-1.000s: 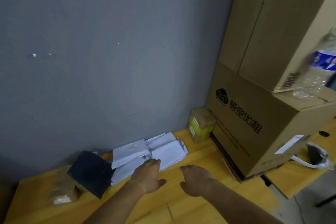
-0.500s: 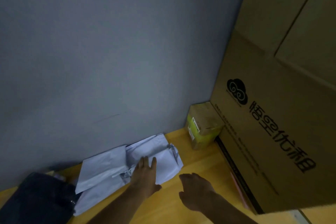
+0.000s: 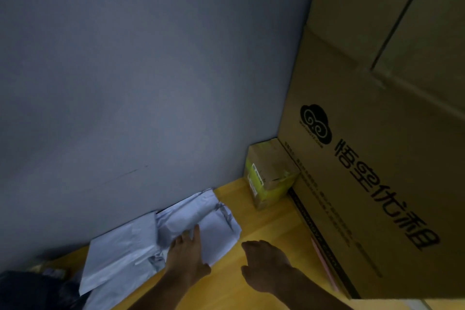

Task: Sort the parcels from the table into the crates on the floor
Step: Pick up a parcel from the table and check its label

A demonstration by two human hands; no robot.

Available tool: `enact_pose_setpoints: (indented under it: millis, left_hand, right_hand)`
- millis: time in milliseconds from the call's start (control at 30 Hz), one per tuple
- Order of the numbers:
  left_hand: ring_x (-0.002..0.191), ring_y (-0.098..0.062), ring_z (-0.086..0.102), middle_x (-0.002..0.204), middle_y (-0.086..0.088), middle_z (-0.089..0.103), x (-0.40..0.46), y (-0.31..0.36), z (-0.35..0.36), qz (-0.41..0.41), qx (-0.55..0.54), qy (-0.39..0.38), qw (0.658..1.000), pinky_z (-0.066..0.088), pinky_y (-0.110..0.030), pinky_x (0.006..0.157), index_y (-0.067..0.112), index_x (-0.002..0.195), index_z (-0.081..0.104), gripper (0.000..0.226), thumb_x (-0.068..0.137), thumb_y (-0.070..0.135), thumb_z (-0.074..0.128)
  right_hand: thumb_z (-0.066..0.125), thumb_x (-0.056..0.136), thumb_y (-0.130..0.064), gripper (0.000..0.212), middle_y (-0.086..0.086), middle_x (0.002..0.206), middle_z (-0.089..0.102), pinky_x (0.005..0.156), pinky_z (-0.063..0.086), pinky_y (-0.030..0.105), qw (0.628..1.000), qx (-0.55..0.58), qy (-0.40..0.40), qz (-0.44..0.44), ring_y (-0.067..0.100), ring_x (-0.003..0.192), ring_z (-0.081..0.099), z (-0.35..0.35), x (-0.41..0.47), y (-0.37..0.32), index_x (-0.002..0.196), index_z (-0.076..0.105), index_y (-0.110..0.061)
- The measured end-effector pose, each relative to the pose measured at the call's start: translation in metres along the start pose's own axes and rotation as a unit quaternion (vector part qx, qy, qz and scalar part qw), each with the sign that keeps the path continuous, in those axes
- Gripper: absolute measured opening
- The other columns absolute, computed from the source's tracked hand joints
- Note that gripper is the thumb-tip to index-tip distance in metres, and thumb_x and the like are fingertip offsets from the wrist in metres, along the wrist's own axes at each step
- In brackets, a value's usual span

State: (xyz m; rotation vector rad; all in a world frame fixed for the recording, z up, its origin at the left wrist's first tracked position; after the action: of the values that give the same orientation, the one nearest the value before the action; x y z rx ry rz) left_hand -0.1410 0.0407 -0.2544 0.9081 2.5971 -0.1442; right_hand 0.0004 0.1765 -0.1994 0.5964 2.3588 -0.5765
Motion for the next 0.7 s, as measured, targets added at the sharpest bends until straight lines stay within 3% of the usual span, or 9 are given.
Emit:
enact_pose_setpoints:
  millis: [233, 400, 533, 633, 667, 700]
  left_hand:
    - [0.118, -0.024, 0.057, 0.13, -0.001, 0.053, -0.043, -0.017, -0.06, 0.006, -0.165, -0.02, 0.986, 0.049, -0.034, 0.074, 0.024, 0.15, 0.015, 0.113, 0.061, 0.066, 0.072]
    - [0.102, -0.015, 0.06, 0.116, 0.007, 0.058, -0.107, -0.047, -0.119, 0.04, -0.353, -0.015, 0.935, 0.047, -0.03, 0.076, 0.025, 0.121, 0.033, 0.078, 0.061, 0.055, 0.073]
    - [0.087, -0.011, 0.062, 0.099, 0.0, 0.066, -0.166, -0.077, -0.157, 0.033, -0.498, -0.024, 0.866, 0.049, -0.031, 0.077, 0.017, 0.104, 0.053, 0.067, 0.055, 0.059, 0.072]
    - [0.082, -0.022, 0.058, 0.086, -0.01, 0.063, -0.217, -0.089, -0.179, 0.063, -0.624, -0.089, 0.774, 0.047, -0.036, 0.077, 0.009, 0.097, 0.058, 0.056, 0.063, 0.05, 0.074]
    - [0.085, -0.026, 0.059, 0.09, -0.015, 0.065, -0.235, -0.09, -0.187, 0.073, -0.658, -0.114, 0.741, 0.048, -0.037, 0.078, 0.005, 0.101, 0.063, 0.049, 0.072, 0.044, 0.072]
    - [0.089, -0.03, 0.064, 0.1, -0.021, 0.07, -0.253, -0.091, -0.194, 0.084, -0.683, -0.134, 0.713, 0.05, -0.038, 0.082, 0.0, 0.107, 0.069, 0.046, 0.082, 0.037, 0.066]
  right_hand:
    - [0.051, 0.101, -0.038, 0.055, 0.006, 0.152, 0.044, 0.113, 0.04, 0.039, 0.998, -0.017, 0.066, 0.014, 0.026, 0.141, 0.041, -0.02, -0.048, -0.023, 0.15, 0.039, -0.016]
    - [0.05, 0.101, -0.04, 0.058, 0.006, 0.155, 0.042, 0.113, 0.04, 0.039, 0.993, -0.022, 0.111, 0.018, 0.027, 0.143, 0.041, -0.042, -0.114, -0.066, 0.152, 0.037, -0.016]
    - [0.046, 0.103, -0.05, 0.069, 0.008, 0.16, 0.036, 0.114, 0.038, 0.038, 0.99, 0.034, 0.134, -0.008, 0.028, 0.145, 0.037, -0.051, -0.17, -0.107, 0.158, 0.028, -0.013]
    - [0.047, 0.101, -0.057, 0.069, 0.001, 0.161, 0.037, 0.113, 0.034, 0.03, 0.978, 0.133, 0.157, -0.026, 0.021, 0.147, 0.037, -0.053, -0.209, -0.141, 0.155, 0.037, -0.016]
    - [0.047, 0.1, -0.059, 0.061, -0.002, 0.152, 0.047, 0.108, 0.036, 0.03, 0.972, 0.172, 0.156, -0.036, 0.017, 0.139, 0.045, -0.052, -0.222, -0.153, 0.146, 0.049, -0.02]
    - [0.047, 0.1, -0.06, 0.045, -0.008, 0.129, 0.06, 0.097, 0.041, 0.03, 0.965, 0.208, 0.156, -0.044, 0.01, 0.119, 0.057, -0.051, -0.234, -0.164, 0.125, 0.062, -0.026]
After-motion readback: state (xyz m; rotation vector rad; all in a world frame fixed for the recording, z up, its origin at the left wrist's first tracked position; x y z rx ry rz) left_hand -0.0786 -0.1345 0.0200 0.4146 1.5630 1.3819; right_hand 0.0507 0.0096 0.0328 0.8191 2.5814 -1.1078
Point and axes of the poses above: each hand's wrist, its own x-axis towards the middle knuckle, its own z-axis out of the palm, y = z × x, the point moved 7 cm from there along x, towards the middle knuckle
